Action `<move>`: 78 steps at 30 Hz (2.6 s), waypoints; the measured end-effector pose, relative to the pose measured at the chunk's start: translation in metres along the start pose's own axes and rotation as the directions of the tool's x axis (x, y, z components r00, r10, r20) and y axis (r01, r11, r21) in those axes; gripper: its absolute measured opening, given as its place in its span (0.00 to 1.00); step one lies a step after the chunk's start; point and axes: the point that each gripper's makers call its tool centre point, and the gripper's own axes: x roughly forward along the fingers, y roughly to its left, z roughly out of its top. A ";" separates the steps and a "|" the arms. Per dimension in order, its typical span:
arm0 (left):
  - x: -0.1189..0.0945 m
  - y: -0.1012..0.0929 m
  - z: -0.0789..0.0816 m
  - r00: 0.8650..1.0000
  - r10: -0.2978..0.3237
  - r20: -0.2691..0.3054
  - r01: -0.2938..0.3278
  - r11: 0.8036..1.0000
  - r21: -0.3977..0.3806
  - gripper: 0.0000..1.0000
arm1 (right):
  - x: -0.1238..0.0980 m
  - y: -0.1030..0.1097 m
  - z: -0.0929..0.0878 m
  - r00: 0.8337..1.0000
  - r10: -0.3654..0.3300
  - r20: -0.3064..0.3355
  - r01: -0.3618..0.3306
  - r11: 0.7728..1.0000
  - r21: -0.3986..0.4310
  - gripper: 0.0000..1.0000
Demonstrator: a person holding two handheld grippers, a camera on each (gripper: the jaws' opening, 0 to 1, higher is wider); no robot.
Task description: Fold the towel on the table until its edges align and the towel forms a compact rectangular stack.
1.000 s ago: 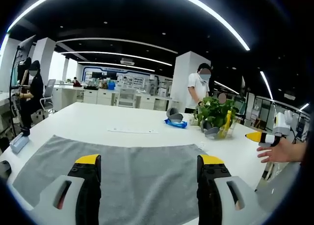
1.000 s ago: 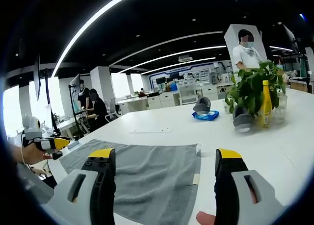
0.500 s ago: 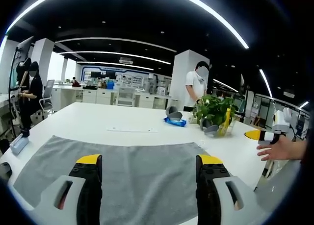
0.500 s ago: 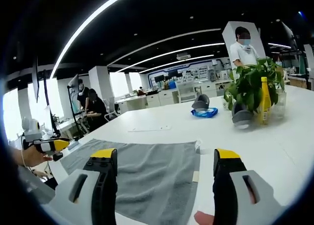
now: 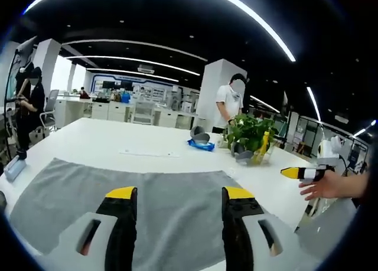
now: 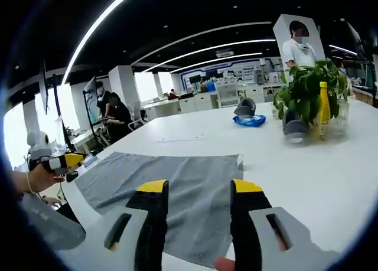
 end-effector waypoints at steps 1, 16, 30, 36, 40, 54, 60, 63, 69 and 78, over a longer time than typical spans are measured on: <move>0.000 0.000 0.000 1.000 -0.004 0.002 0.004 1.000 -0.015 0.50 | -0.001 0.000 -0.002 1.000 0.002 -0.009 -0.002 1.000 0.004 0.31; 0.042 -0.025 0.030 0.991 -0.128 -0.048 0.129 0.992 0.017 0.28 | -0.003 -0.010 -0.012 0.998 -0.030 -0.051 0.034 0.996 0.085 0.14; 0.113 -0.082 0.032 0.953 -0.278 -0.122 0.286 0.957 0.054 0.35 | -0.016 -0.030 -0.021 0.984 -0.121 -0.134 0.141 0.978 0.152 0.00; 0.147 -0.111 0.030 0.926 -0.339 -0.168 0.359 0.927 0.106 0.35 | -0.008 -0.023 -0.047 0.965 -0.105 -0.242 0.156 0.966 0.206 0.05; 0.170 -0.125 0.026 0.907 -0.368 -0.203 0.401 0.903 0.153 0.35 | -0.003 -0.020 -0.056 0.953 -0.107 -0.285 0.162 0.971 0.179 0.09; 0.242 -0.154 -0.006 0.866 -0.401 -0.299 0.464 0.868 0.177 0.35 | -0.005 -0.042 -0.086 0.892 -0.197 -0.407 0.278 0.949 0.149 0.23; 0.263 -0.167 -0.029 0.840 -0.419 -0.345 0.494 0.854 0.165 0.35 | -0.007 -0.042 -0.107 0.849 -0.193 -0.492 0.306 0.938 0.161 0.24; 0.274 -0.169 -0.041 0.834 -0.413 -0.365 0.494 0.854 0.164 0.35 | -0.009 -0.040 -0.117 0.831 -0.180 -0.527 0.308 0.937 0.165 0.21; 0.303 -0.174 -0.058 0.831 -0.409 -0.376 0.488 0.861 0.142 0.35 | -0.013 -0.037 -0.136 0.792 -0.145 -0.593 0.314 0.930 0.193 0.23; 0.343 -0.190 -0.079 0.843 -0.379 -0.383 0.467 0.868 0.170 0.36 | -0.013 -0.031 -0.151 0.761 -0.121 -0.637 0.300 0.937 0.180 0.20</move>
